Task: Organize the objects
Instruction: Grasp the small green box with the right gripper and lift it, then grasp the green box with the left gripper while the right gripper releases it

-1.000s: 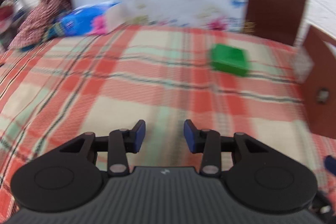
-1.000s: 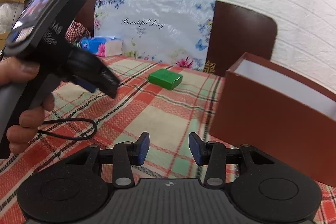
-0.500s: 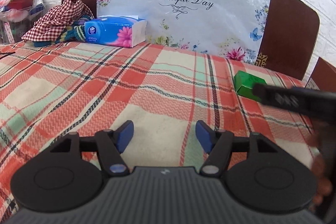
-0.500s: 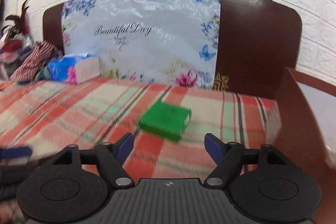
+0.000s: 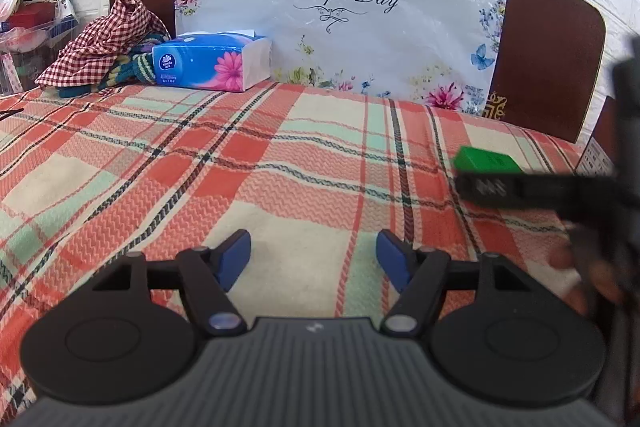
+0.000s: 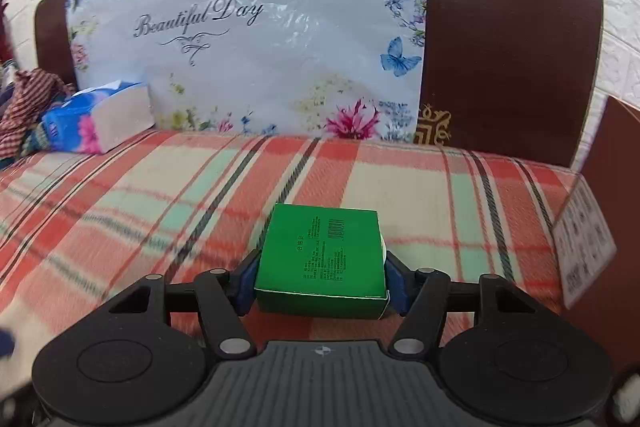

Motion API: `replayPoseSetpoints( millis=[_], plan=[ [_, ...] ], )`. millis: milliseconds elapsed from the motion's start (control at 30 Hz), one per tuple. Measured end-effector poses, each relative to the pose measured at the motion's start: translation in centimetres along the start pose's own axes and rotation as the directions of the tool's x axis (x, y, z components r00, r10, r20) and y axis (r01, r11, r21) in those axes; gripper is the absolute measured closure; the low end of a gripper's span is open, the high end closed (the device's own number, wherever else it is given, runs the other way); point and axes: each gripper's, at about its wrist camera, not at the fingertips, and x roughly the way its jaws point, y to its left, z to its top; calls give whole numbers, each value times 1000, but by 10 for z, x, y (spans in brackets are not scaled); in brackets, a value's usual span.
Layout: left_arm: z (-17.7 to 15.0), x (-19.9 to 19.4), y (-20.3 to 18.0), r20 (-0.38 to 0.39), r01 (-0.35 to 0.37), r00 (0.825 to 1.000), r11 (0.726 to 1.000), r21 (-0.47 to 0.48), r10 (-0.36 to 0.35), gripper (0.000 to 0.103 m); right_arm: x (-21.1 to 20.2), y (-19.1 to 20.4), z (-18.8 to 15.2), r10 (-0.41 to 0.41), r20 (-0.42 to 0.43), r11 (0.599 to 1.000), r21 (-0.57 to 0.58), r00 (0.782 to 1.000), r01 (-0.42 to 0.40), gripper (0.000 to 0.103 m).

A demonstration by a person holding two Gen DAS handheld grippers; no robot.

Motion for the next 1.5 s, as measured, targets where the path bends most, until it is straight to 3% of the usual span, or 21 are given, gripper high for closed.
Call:
replayPoseSetpoints(
  millis=[233,367,567,600,667,767,800,900,967,1100,1167,1200,1233,1333,1500],
  plan=[
    [0,3,-6,-18,-22,1000,999,39,23,28,-81,-32,-55,94,-27,993,-65,995,-96,44],
    [1,3,-9,-25,-43,999,997,58,45,25,-141,-48,-95,79,-37,991,-101,996,-82,43],
    [3,-3,-23,-64,-120,990,988,102,126,22,-205,-96,-136,-7,-29,1000,8,1000,7,40],
    [3,-9,-28,-89,-110,989,990,93,118,23,-210,-101,-140,-12,-30,1000,21,999,13,34],
    [0,-29,-43,-151,30,988,998,56,-21,24,-218,-109,-147,-8,-20,1000,28,1000,9,29],
    [-12,-68,-86,-189,211,964,972,106,-188,25,-223,-105,-151,-25,-9,1000,-2,1000,25,26],
    [-17,-79,-102,-215,272,946,955,119,-243,28,-222,-103,-151,-30,-9,999,-12,1000,30,26],
    [-31,-99,-141,-327,424,868,901,94,-375,31,-225,-103,-152,-37,-3,999,-22,999,37,26],
    [-40,-103,-160,-374,463,836,882,87,-402,31,-226,-107,-153,-31,1,999,-16,1000,31,26],
    [-49,-92,-177,-452,490,778,872,1,-436,32,-224,-106,-154,-36,5,999,-26,999,36,27],
    [-52,-93,-183,-433,489,793,872,32,-428,37,-222,-105,-154,-23,2,999,-36,1000,23,35],
    [-52,-90,-183,-427,503,788,864,32,-443,47,-221,-105,-154,-8,4,999,-43,1000,8,43],
    [-49,-88,-183,-431,522,770,853,0,-471,53,-221,-104,-154,-10,6,999,-52,1000,11,44],
    [-42,-90,-179,-433,532,750,845,-55,-500,56,-224,-104,-155,-16,30,998,-56,999,17,44],
    [-19,-116,-185,-356,576,764,817,-1,-538,56,-245,-104,-157,-39,176,998,-51,984,48,43]
  ],
)
